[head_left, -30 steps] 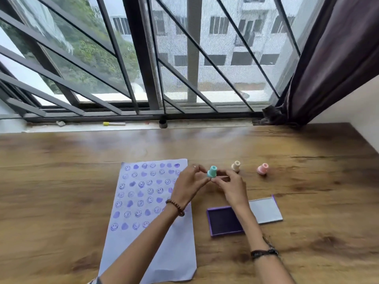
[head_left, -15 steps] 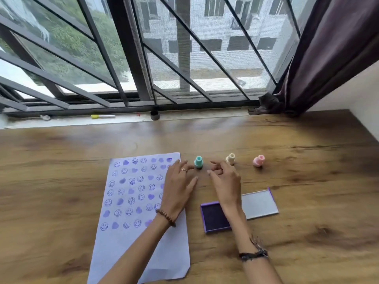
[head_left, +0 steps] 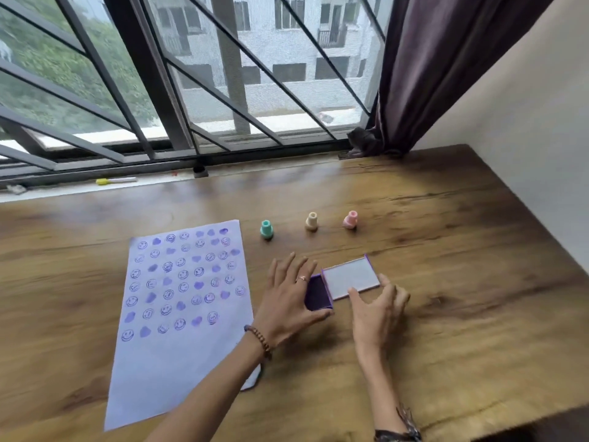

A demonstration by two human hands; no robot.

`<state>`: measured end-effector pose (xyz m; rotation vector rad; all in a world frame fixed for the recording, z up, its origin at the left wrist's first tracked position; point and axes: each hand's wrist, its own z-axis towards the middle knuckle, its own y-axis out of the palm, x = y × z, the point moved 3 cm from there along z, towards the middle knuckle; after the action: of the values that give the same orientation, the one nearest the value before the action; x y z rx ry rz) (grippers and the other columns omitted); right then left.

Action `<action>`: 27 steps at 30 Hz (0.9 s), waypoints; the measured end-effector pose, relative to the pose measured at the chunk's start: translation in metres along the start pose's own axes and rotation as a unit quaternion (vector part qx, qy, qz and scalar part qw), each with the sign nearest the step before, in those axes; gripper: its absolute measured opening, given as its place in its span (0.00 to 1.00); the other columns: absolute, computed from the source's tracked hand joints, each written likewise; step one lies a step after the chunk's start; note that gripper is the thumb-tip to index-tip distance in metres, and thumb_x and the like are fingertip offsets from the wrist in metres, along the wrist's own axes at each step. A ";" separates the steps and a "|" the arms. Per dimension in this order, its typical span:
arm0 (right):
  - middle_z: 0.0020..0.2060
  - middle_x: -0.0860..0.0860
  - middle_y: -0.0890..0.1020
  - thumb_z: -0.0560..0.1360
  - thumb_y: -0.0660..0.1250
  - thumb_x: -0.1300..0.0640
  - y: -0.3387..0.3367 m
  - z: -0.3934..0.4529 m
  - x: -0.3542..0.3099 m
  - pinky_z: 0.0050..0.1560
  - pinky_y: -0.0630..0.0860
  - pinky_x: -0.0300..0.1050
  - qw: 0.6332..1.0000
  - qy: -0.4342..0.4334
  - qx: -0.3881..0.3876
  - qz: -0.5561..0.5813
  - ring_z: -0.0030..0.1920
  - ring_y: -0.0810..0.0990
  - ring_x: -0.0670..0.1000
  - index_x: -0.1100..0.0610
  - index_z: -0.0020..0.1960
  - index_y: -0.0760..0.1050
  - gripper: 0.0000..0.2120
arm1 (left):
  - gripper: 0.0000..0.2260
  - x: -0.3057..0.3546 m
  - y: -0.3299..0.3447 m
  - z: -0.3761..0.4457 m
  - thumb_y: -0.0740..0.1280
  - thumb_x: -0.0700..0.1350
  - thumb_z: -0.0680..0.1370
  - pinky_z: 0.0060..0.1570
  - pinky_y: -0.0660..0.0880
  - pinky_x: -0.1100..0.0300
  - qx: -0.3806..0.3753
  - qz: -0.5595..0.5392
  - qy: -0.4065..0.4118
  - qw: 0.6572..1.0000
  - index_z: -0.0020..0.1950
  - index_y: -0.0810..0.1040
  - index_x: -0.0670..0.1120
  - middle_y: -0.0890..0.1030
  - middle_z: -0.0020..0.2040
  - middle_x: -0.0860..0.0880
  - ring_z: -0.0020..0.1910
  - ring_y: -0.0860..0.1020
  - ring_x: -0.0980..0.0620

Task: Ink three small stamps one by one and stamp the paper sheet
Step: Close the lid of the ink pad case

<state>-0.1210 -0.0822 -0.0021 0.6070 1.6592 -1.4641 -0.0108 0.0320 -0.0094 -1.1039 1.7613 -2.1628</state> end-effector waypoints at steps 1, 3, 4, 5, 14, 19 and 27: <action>0.59 0.63 0.71 0.64 0.75 0.62 0.000 0.002 0.001 0.58 0.64 0.46 1.000 0.006 -0.011 -0.001 0.60 0.71 0.62 0.64 0.63 0.69 0.30 | 0.41 0.003 0.003 0.005 0.64 0.67 0.67 0.71 0.33 0.52 -0.010 0.015 0.000 1.000 0.73 0.53 0.50 0.59 0.74 0.49 0.75 0.46 0.50; 0.61 0.61 0.69 0.65 0.75 0.60 0.001 0.004 0.003 0.60 0.65 0.48 0.999 0.021 -0.035 -0.008 0.61 0.71 0.61 0.64 0.65 0.68 0.32 | 0.40 0.006 0.009 0.013 0.64 0.66 0.68 0.71 0.34 0.48 -0.026 0.028 -0.011 0.999 0.73 0.54 0.49 0.61 0.73 0.48 0.75 0.48 0.49; 0.61 0.61 0.69 0.65 0.75 0.59 0.002 0.005 0.003 0.60 0.67 0.49 0.999 0.025 -0.042 -0.011 0.60 0.71 0.60 0.63 0.65 0.68 0.31 | 0.39 0.006 0.010 0.015 0.64 0.66 0.68 0.71 0.34 0.46 -0.024 0.029 -0.018 0.999 0.72 0.56 0.49 0.63 0.71 0.48 0.74 0.49 0.49; 0.61 0.60 0.69 0.65 0.75 0.59 0.002 0.005 0.004 0.58 0.68 0.49 0.999 0.026 -0.045 -0.013 0.59 0.72 0.60 0.63 0.64 0.69 0.30 | 0.37 0.007 0.010 0.016 0.64 0.65 0.68 0.71 0.34 0.45 -0.017 0.026 -0.022 0.999 0.70 0.59 0.49 0.64 0.70 0.48 0.74 0.50 0.49; 0.47 0.52 0.80 0.73 0.66 0.61 -0.005 -0.003 -0.008 0.37 0.69 0.41 0.992 -0.007 -0.021 0.122 0.44 0.79 0.52 0.53 0.57 0.69 0.14 | 0.30 0.012 0.005 0.011 0.63 0.64 0.67 0.67 0.28 0.47 0.044 0.045 -0.023 0.998 0.64 0.66 0.51 0.68 0.66 0.51 0.74 0.54 0.51; 0.45 0.54 0.84 0.76 0.63 0.63 -0.012 -0.018 -0.027 0.36 0.71 0.32 0.985 -0.104 0.016 0.135 0.42 0.81 0.49 0.55 0.53 0.73 0.07 | 0.30 0.010 0.006 0.007 0.62 0.65 0.67 0.63 0.22 0.52 0.055 0.055 -0.030 0.996 0.64 0.67 0.50 0.68 0.68 0.51 0.74 0.54 0.50; 0.45 0.53 0.86 0.68 0.72 0.65 -0.010 -0.061 -0.034 0.35 0.80 0.42 0.906 -0.415 0.014 -0.078 0.40 0.85 0.50 0.59 0.50 0.80 0.11 | 0.38 -0.040 -0.018 -0.022 0.70 0.65 0.64 0.70 0.37 0.46 0.022 -0.059 -0.080 0.995 0.69 0.61 0.56 0.62 0.73 0.55 0.74 0.50 0.54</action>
<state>-0.1260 -0.0198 0.0309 -0.1599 1.0157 -1.5519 0.0105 0.0758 -0.0123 -1.3593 1.6110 -2.0995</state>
